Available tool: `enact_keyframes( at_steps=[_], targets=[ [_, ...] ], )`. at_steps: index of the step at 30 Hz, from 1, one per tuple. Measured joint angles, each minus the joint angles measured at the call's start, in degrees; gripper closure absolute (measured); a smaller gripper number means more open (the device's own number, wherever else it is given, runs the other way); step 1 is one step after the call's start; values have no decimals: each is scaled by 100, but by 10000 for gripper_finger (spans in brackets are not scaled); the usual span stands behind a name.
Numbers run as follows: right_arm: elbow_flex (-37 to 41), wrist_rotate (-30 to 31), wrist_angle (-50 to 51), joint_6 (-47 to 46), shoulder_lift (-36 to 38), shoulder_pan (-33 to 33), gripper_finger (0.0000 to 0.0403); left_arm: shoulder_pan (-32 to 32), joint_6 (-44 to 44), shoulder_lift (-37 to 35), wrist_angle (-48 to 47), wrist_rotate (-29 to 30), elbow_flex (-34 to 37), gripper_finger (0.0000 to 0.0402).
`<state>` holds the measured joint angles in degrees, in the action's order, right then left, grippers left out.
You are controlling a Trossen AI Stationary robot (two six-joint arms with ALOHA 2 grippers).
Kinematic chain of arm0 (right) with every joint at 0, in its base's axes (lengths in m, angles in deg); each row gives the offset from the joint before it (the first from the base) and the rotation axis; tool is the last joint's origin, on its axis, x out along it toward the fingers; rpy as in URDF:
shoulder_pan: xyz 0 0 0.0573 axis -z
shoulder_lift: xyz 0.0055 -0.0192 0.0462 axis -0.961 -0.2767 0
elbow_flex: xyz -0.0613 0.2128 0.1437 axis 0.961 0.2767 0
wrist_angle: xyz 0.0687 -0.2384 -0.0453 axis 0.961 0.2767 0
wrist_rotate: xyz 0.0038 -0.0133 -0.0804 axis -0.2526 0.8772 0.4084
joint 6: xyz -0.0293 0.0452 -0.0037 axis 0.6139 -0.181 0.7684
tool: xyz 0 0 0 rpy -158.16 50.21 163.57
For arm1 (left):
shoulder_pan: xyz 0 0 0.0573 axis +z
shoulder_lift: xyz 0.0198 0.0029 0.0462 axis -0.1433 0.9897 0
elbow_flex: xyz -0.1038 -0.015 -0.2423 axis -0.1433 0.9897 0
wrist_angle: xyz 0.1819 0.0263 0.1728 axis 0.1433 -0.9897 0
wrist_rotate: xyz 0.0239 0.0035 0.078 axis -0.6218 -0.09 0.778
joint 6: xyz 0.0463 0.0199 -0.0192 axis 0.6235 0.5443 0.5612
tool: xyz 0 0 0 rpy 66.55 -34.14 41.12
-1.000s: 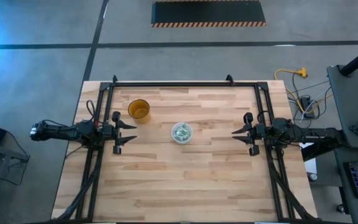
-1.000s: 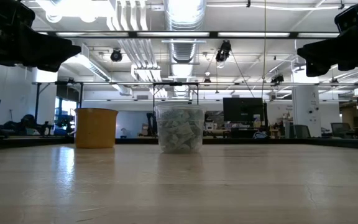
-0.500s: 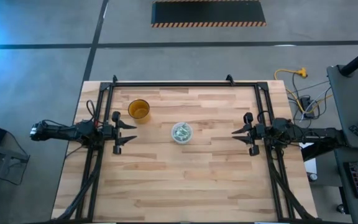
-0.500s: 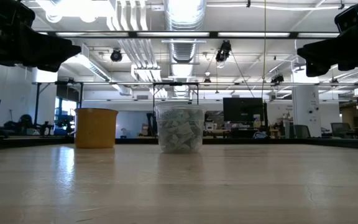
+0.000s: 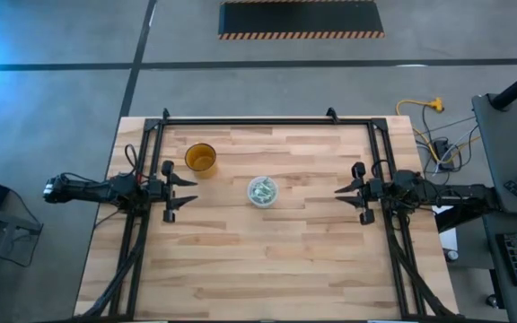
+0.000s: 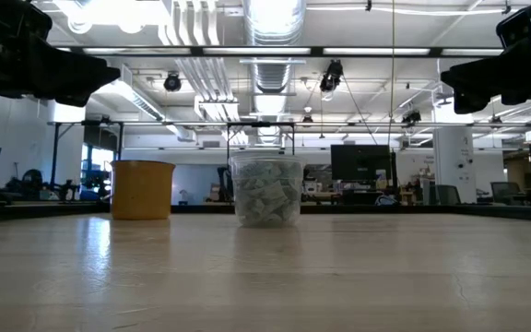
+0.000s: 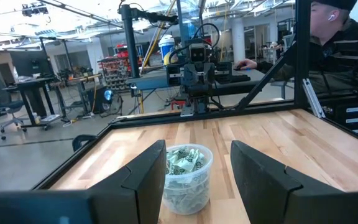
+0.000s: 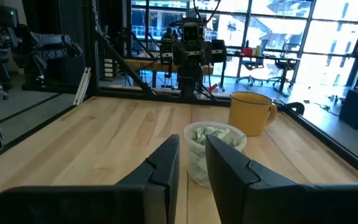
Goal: Pick and place Stevia / Truvia into bins
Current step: Return to Home Position
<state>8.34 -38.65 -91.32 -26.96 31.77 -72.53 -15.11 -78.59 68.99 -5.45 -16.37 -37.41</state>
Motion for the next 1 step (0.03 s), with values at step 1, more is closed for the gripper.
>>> enact_keyframes(
  at_steps=[1],
  targets=[
    [0,0,0,4,0,0,335,1,0,0,0,-1,0,237]
  ],
)
